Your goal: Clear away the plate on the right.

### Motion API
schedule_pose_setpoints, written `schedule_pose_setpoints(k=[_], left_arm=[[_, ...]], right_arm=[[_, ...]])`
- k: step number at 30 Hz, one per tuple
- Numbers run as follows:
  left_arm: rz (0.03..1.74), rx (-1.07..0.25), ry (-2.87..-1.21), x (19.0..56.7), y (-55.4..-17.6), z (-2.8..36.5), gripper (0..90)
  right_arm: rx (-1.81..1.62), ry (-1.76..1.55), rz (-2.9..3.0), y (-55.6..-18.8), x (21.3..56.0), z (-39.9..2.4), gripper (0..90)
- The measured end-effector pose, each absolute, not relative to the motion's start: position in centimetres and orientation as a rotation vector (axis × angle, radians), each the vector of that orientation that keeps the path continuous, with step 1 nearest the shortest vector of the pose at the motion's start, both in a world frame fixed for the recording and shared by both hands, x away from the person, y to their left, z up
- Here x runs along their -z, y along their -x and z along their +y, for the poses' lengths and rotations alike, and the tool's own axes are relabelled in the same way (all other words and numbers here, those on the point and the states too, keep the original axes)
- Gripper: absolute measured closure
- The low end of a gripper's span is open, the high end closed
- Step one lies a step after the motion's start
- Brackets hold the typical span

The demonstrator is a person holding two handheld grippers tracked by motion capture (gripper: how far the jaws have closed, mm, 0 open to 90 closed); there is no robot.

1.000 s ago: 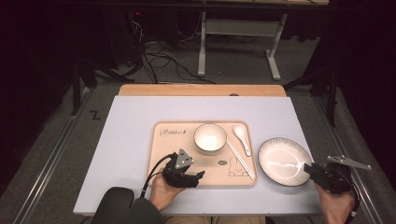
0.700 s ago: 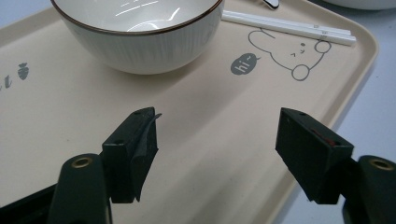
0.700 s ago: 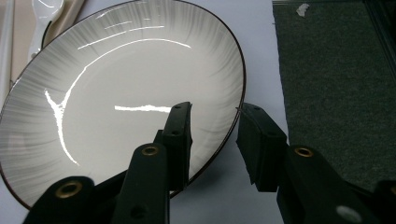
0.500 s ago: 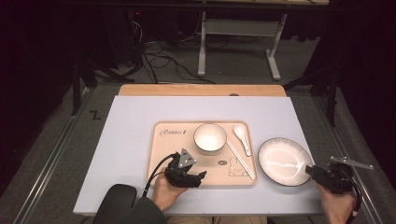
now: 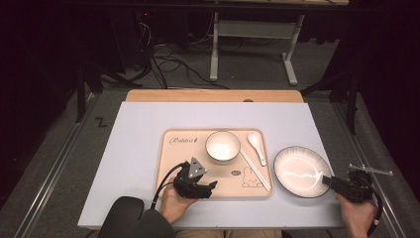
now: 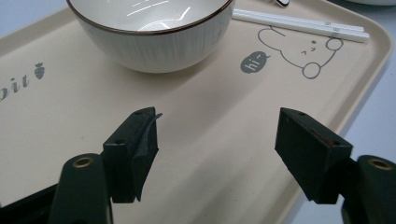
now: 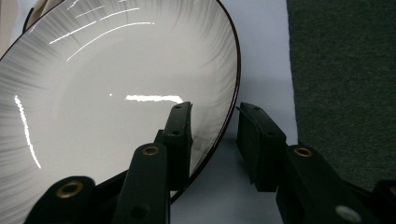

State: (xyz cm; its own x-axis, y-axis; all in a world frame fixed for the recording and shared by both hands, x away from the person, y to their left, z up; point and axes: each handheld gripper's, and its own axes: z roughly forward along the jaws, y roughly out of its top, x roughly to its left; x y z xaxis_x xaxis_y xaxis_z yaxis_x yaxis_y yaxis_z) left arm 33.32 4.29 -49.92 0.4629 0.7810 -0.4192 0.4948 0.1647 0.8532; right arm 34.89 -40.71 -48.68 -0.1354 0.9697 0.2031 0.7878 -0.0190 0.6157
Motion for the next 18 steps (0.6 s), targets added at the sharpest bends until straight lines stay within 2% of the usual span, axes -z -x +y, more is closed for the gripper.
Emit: schedule_pose_setpoints(k=[7, 18], left_arm=[[1.214, -0.233, -1.455, 50.0, -33.0, 4.6, 30.6], [1.242, -0.271, -1.449, 50.2, -32.3, 5.5, 30.7]], right_arm=[[-0.989, -1.878, 1.983, -35.6, 49.0, -41.2, 67.3], [-1.001, -1.887, 2.012, -37.4, 49.3, -41.2, 67.3]])
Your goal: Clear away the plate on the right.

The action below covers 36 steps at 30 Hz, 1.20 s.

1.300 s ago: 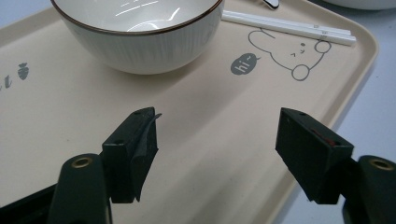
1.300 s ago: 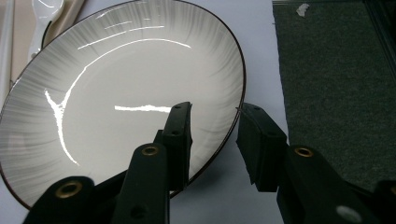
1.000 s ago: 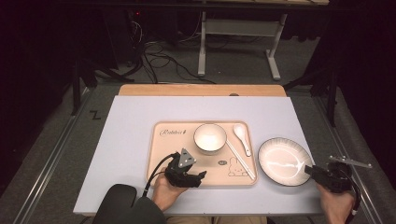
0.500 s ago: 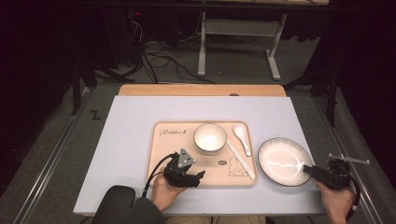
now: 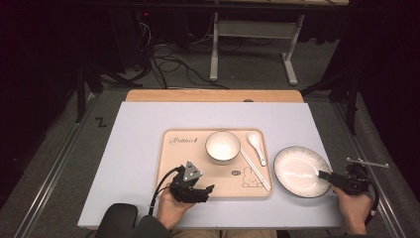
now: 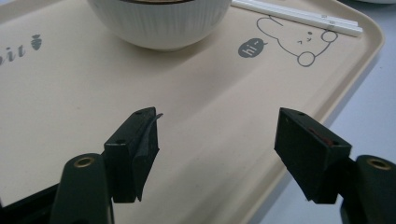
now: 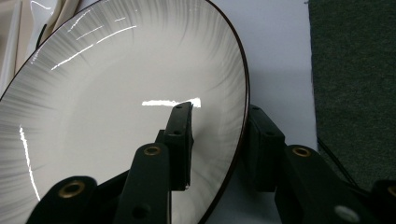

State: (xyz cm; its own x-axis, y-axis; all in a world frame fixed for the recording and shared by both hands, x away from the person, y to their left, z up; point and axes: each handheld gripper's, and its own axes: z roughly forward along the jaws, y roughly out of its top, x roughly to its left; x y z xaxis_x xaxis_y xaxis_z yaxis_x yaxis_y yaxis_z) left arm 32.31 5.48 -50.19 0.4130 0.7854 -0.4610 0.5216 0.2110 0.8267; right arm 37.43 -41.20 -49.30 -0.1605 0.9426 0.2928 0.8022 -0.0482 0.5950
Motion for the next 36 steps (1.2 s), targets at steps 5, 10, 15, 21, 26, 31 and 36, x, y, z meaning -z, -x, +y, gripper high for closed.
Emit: schedule_pose_setpoints(k=[5, 10, 15, 21, 26, 31, 36], left_arm=[[1.282, -0.273, -1.428, 50.4, -32.3, 6.0, 30.8], [1.290, -0.289, -1.424, 50.4, -32.1, 6.3, 31.1], [1.295, -0.302, -1.421, 50.4, -31.9, 6.7, 31.8], [1.299, -0.332, -1.429, 50.5, -31.7, 6.8, 32.9], [1.262, -0.376, -1.426, 50.5, -31.5, 6.9, 35.8], [1.260, -0.367, -1.431, 50.5, -31.5, 6.7, 35.5], [1.277, -0.341, -1.422, 50.1, -31.6, 6.6, 35.5]], right_arm=[[-1.064, -1.918, 2.014, -38.3, 49.6, -41.5, 68.6], [-1.089, -1.924, 2.022, -39.1, 49.7, -41.5, 70.9], [-1.120, -1.945, 2.028, -39.7, 49.8, -41.6, 73.3], [-1.199, -1.993, 2.019, -40.2, 50.1, -42.1, 78.5], [-1.202, -1.998, 2.017, -40.3, 49.9, -42.2, 80.6], [-1.281, -1.972, 1.992, -39.9, 49.3, -42.4, 84.3], [-1.287, -1.932, 1.978, -39.6, 48.6, -42.0, 85.3]])
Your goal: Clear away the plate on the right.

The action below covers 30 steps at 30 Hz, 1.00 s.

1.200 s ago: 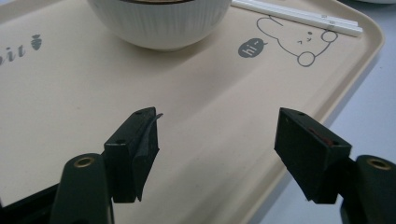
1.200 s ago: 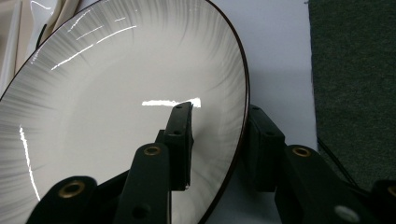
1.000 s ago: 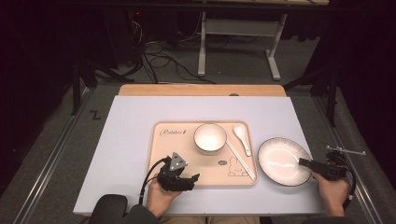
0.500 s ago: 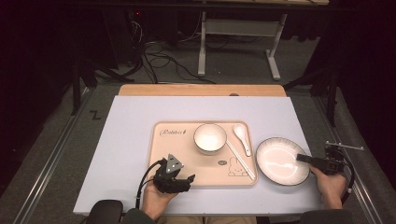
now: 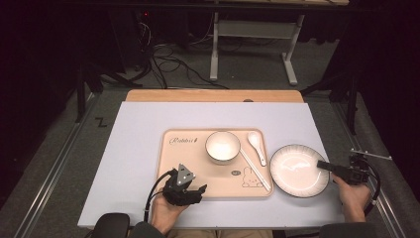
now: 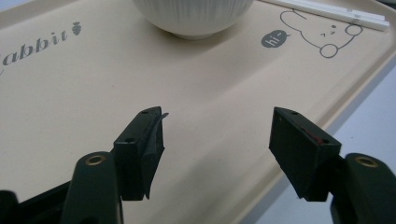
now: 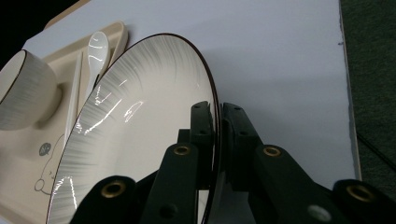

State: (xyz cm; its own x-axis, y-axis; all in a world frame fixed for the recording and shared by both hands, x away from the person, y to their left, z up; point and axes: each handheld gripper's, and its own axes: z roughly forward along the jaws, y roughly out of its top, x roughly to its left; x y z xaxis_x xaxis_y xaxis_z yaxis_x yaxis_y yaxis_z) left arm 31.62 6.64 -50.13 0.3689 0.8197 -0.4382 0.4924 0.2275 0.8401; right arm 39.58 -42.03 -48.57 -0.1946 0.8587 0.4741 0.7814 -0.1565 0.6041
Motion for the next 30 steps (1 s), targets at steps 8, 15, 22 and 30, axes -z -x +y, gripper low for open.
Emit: schedule_pose_setpoints(k=[8, 15, 22, 30], left_arm=[[1.243, -0.315, -1.388, 49.7, -31.4, 6.7, 31.5], [1.219, -0.306, -1.391, 49.6, -31.6, 6.4, 29.3], [1.184, -0.286, -1.426, 49.7, -31.8, 5.5, 28.8], [1.140, -0.248, -1.459, 49.6, -32.1, 4.4, 28.3]], right_arm=[[-1.295, -1.874, 1.944, -38.9, 47.8, -41.5, 85.8], [-1.305, -1.838, 1.933, -38.3, 47.5, -41.4, 85.8], [-1.297, -1.826, 1.916, -37.2, 47.0, -41.6, 85.6], [-1.325, -1.821, 1.898, -35.5, 46.6, -41.8, 85.7]])
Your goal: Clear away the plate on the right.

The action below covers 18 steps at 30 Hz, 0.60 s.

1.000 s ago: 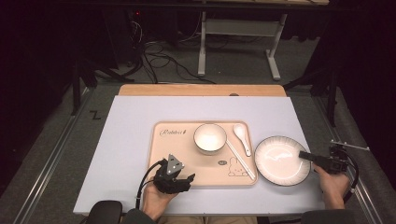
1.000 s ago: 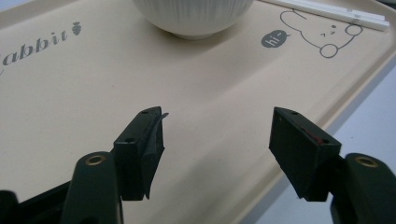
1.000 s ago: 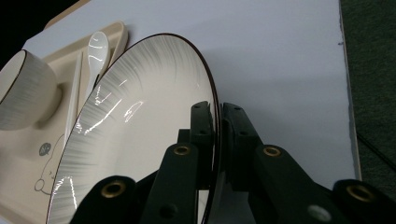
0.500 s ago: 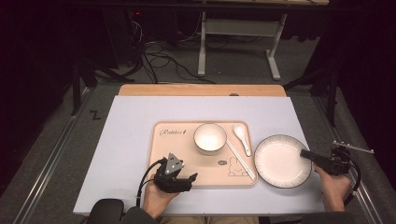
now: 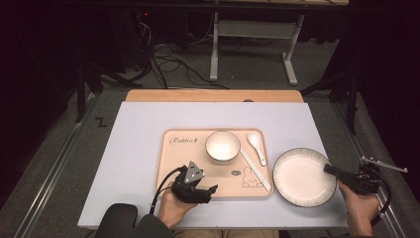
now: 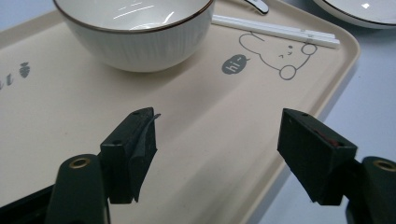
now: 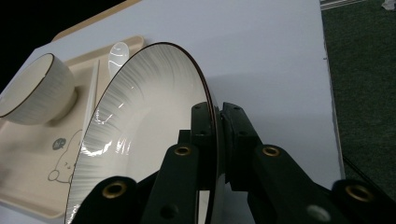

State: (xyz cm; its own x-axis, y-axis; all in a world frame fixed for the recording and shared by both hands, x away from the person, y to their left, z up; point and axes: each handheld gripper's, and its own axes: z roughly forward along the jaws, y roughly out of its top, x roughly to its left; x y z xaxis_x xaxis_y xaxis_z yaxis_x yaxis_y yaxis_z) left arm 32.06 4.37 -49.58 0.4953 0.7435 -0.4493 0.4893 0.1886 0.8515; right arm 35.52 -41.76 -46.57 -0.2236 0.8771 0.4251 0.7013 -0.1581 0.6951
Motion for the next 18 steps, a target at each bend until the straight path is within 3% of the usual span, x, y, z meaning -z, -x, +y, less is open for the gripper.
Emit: schedule_pose_setpoints(k=[15, 18], left_arm=[[1.078, -0.219, -1.491, 49.5, -32.3, 2.9, 28.2], [1.061, -0.211, -1.488, 49.4, -32.1, 2.8, 32.1]], right_arm=[[-1.387, -1.783, 1.902, -33.4, 45.6, -40.7, 85.7], [-1.395, -1.770, 1.918, -33.4, 45.5, -40.4, 85.8]])
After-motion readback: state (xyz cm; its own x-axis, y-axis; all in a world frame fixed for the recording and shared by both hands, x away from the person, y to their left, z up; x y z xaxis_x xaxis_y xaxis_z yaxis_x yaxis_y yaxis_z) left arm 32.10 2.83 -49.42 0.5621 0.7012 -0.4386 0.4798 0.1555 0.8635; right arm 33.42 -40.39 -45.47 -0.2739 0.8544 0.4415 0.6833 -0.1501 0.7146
